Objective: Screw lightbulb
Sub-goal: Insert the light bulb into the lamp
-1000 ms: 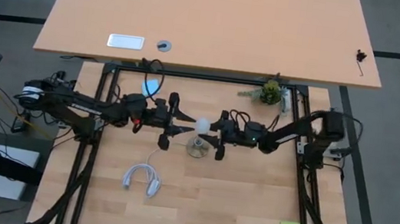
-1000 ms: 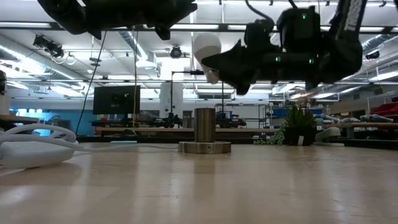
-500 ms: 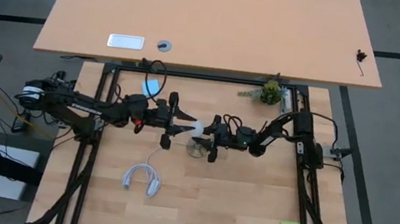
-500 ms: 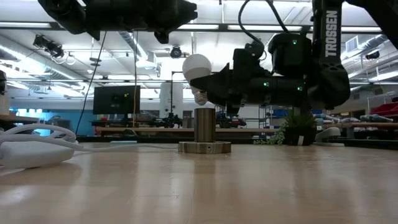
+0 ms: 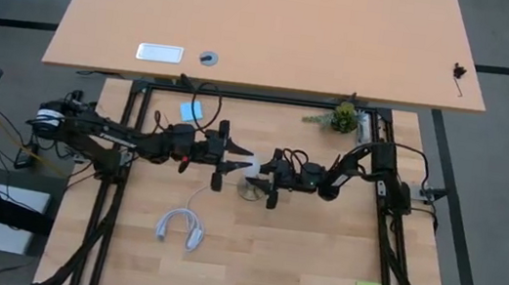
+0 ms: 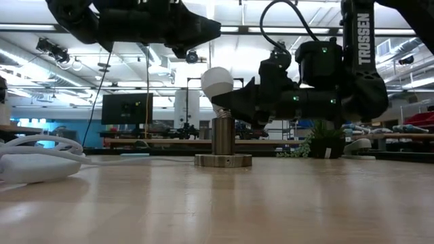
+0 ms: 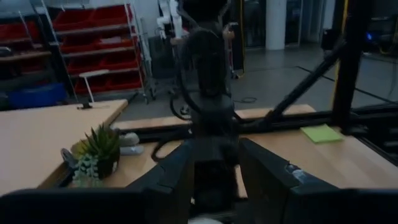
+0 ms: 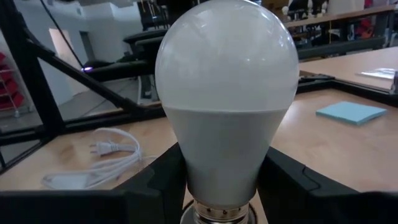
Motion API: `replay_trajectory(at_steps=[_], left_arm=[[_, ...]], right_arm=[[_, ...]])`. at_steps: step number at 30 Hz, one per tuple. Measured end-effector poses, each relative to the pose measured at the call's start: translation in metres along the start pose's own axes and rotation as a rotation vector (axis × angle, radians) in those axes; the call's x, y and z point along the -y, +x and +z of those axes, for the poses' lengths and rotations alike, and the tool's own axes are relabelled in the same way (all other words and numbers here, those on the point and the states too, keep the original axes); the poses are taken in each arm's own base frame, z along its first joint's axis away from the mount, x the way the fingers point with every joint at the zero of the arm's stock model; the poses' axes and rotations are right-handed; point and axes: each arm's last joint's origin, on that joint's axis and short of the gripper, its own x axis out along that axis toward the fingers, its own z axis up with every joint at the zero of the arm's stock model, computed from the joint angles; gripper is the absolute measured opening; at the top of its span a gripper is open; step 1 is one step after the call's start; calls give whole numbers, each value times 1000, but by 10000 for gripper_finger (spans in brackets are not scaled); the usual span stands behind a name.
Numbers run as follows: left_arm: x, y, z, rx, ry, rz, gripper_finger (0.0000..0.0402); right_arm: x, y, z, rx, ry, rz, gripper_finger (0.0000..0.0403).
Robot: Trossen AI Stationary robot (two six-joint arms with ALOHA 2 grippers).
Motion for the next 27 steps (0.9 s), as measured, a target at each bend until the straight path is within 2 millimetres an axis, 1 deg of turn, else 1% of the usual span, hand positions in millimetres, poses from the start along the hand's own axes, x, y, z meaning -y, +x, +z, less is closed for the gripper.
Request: replay_trajectory(at_steps=[17, 27], left_arm=[[-11, 7, -18, -61, -26, 50, 133], [-11, 12, -30, -96, -35, 61, 133]], right_arm=[[-1, 0, -1, -5, -76, 1, 172], [0, 0, -4, -44, -84, -3, 180]])
